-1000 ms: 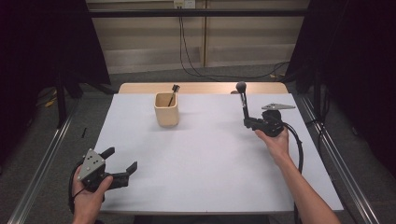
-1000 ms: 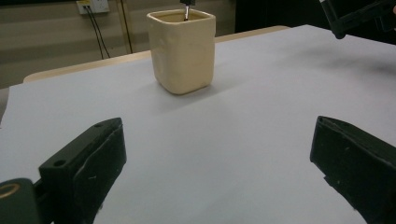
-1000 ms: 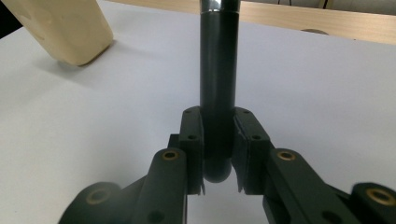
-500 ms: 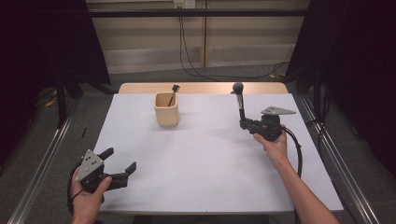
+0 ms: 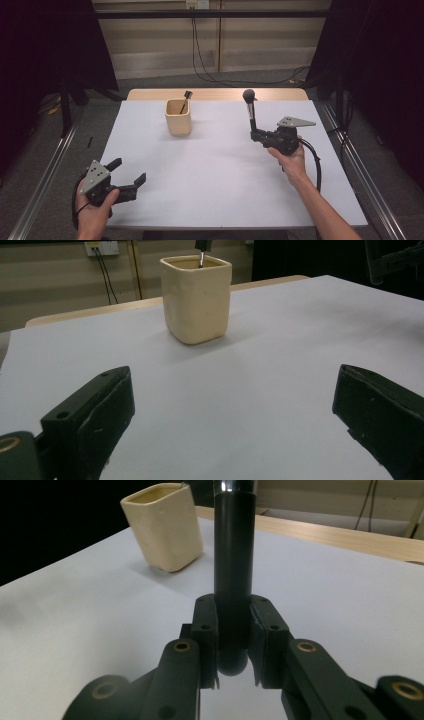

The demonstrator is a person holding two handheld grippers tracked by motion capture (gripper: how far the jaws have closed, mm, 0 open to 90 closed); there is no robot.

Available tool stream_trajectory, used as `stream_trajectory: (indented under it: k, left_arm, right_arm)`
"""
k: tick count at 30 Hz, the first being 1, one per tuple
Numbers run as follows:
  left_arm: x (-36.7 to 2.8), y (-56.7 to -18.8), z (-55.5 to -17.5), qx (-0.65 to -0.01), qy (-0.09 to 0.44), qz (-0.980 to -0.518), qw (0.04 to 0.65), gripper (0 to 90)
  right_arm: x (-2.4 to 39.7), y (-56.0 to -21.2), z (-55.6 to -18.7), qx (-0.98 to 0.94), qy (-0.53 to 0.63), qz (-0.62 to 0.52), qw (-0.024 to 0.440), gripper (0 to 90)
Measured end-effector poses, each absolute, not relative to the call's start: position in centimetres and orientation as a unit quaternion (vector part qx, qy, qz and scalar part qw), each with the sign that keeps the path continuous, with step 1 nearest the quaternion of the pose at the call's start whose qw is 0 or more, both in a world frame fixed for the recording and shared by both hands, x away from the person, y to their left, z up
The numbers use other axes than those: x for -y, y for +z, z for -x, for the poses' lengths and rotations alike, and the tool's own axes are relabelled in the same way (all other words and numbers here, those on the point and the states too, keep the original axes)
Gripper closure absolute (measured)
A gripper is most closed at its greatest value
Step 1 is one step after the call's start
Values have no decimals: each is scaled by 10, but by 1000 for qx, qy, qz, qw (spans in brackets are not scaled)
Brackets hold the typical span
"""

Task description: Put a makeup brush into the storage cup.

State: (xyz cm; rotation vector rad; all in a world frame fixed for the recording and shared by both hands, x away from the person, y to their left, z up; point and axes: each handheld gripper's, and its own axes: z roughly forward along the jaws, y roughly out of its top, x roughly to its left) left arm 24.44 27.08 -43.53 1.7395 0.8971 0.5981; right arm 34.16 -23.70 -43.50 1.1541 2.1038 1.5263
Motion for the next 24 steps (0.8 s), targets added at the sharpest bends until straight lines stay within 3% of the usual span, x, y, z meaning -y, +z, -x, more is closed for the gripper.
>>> stream_trajectory:
  k: [24]
  left_arm:
    - [-242, -431, -256, -346, 236, -730, 540, 29]
  right_arm:
    - [194, -433, -325, -767, 537, -337, 103, 753]
